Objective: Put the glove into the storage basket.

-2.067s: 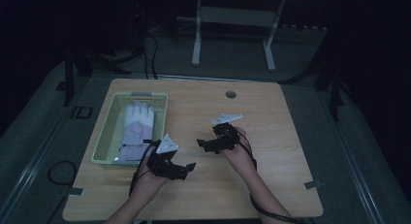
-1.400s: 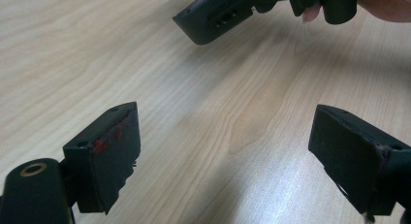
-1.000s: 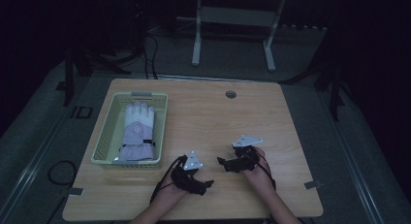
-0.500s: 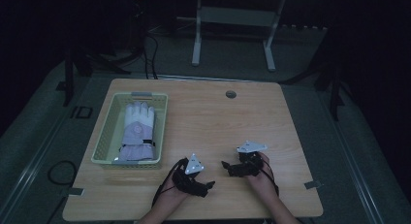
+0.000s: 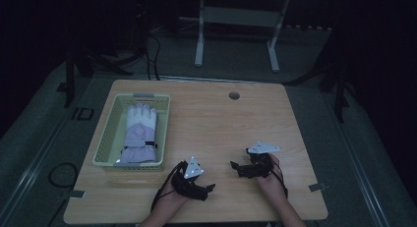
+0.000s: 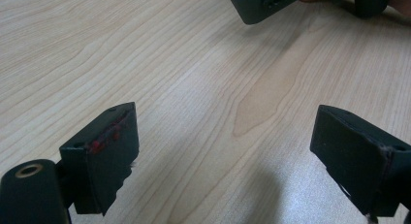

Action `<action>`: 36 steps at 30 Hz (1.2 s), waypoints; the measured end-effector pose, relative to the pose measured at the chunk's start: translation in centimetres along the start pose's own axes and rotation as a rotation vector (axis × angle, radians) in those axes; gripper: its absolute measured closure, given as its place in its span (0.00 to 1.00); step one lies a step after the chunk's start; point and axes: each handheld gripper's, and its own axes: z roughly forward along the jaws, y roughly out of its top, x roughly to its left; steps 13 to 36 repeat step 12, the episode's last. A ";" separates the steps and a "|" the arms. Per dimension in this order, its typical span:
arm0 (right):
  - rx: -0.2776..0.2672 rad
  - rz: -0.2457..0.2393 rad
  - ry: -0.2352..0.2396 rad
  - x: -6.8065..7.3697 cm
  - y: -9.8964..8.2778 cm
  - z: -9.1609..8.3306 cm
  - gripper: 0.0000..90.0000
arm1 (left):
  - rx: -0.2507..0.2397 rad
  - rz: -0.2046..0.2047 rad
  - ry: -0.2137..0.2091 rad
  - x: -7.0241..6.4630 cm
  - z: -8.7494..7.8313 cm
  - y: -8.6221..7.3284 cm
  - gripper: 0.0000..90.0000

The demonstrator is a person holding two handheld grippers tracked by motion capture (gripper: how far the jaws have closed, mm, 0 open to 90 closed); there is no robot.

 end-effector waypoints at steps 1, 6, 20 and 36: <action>0.002 -0.001 -0.002 0.0 0.0 0.1 0.14 | 0.001 0.005 0.000 0.0 0.0 0.0 0.12; 0.002 -0.004 -0.005 0.0 0.0 0.1 0.14 | 0.000 0.008 -0.009 0.0 0.1 -0.1 0.12; -0.003 0.008 -0.003 -0.2 0.0 0.0 0.14 | -0.006 0.006 -0.011 0.0 0.0 -0.1 0.12; -0.003 0.008 -0.003 -0.2 0.0 0.0 0.14 | -0.006 0.006 -0.011 0.0 0.0 -0.1 0.12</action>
